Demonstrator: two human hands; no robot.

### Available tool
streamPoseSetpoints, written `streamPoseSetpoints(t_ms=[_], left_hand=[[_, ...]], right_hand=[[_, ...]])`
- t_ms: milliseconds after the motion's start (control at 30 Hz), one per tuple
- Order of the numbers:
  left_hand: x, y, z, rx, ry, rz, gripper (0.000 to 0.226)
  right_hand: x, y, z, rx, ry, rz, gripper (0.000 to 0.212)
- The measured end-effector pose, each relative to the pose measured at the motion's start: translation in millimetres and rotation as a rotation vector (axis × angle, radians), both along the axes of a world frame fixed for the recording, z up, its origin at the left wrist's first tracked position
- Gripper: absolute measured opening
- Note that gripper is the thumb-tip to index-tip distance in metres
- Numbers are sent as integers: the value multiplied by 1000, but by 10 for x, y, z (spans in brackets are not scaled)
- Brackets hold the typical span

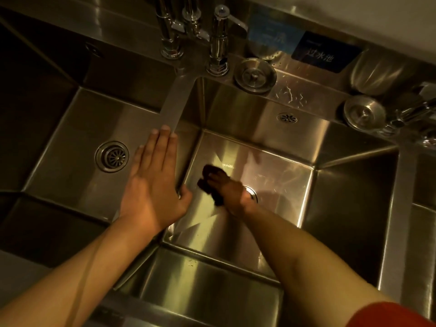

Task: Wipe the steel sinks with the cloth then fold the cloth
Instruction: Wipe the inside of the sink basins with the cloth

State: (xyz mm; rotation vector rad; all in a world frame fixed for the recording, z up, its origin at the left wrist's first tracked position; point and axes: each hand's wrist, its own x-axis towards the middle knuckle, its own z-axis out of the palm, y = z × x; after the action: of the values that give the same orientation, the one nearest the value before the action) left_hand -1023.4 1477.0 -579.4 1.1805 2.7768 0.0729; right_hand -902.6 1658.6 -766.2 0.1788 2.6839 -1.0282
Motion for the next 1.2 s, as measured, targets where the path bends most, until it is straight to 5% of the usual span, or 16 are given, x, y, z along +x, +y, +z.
streamPoseSetpoints(t_ms=[67,167,333,467,567,800,1067,1200], left_hand=[[8,0,8,-9,4,4,105],[23,13,14,-32,9,3,104],[13,20,27,-27,4,-1,104],[13,20,28,-4,-21,10,107],[16,9,19,-14,-11,8,108],[13,-1,-27,-4,39,-11,106],[-4,0,-71,35,63,-7,106],[-11,-15,-110,18,74,5,108]], right_hand=[[-210,153,10,-99,-63,-260,49],[-499,345,48,36,-178,-308,53],[-450,-116,231,98,-238,-143,84],[52,-818,166,-1,-109,92,51],[512,-1203,27,-54,-77,360,48],[1432,-472,-102,5,-108,407,49],[1481,480,219,207,-251,-584,51],[908,928,227,163,-312,-850,66]])
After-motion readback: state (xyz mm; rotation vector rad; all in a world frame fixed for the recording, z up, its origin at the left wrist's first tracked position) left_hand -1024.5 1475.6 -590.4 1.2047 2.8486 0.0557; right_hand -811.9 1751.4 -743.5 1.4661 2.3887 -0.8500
